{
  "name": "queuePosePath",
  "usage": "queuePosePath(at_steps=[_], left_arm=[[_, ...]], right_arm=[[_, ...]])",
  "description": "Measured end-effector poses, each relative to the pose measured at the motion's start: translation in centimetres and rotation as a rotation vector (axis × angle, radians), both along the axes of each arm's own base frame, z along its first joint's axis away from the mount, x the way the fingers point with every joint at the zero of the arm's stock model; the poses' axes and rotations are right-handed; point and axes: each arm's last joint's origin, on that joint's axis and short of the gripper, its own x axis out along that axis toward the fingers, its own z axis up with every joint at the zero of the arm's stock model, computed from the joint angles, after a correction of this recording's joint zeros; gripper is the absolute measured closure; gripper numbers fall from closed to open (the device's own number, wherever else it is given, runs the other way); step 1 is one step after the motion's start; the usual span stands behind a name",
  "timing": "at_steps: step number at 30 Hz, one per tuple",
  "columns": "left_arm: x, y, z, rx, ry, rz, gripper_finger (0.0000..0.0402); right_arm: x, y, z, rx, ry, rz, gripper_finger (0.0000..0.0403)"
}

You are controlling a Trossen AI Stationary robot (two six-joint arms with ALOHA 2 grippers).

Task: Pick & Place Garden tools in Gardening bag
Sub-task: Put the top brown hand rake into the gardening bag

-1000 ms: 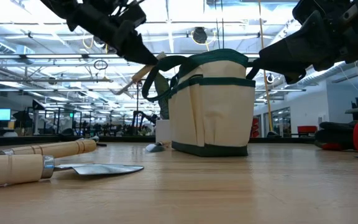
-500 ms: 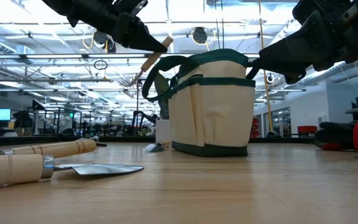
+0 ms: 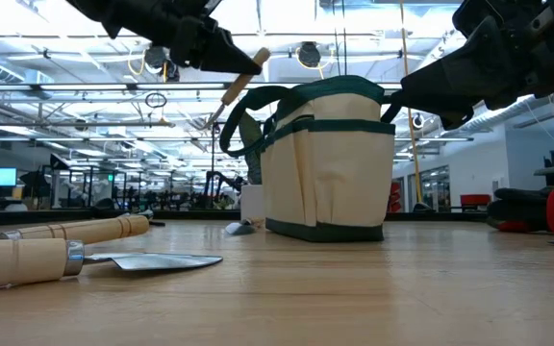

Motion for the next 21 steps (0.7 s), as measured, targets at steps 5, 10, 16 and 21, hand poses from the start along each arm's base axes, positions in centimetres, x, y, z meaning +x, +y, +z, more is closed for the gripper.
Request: queuePosePath(at_steps=[5, 10, 16, 21], left_arm=[[0.09, -0.28, 0.19, 0.040, -0.019, -0.110, 0.0330], [0.11, -0.45, 0.27, 0.049, -0.030, -0.174, 0.0330], [0.16, -0.57, 0.45, 0.084, -0.053, -0.237, 0.0330], [0.20, -0.75, 0.69, 0.116, -0.085, -0.310, 0.0330]], right_arm=[[0.00, 0.00, -0.01, 0.000, 0.001, 0.000, 0.0268], [0.00, 0.01, -0.01, 0.000, 0.001, 0.001, 0.0268], [0.00, 0.01, -0.01, 0.000, 0.001, 0.001, 0.0268], [0.00, 0.00, -0.01, -0.001, 0.001, 0.000, 0.0268]])
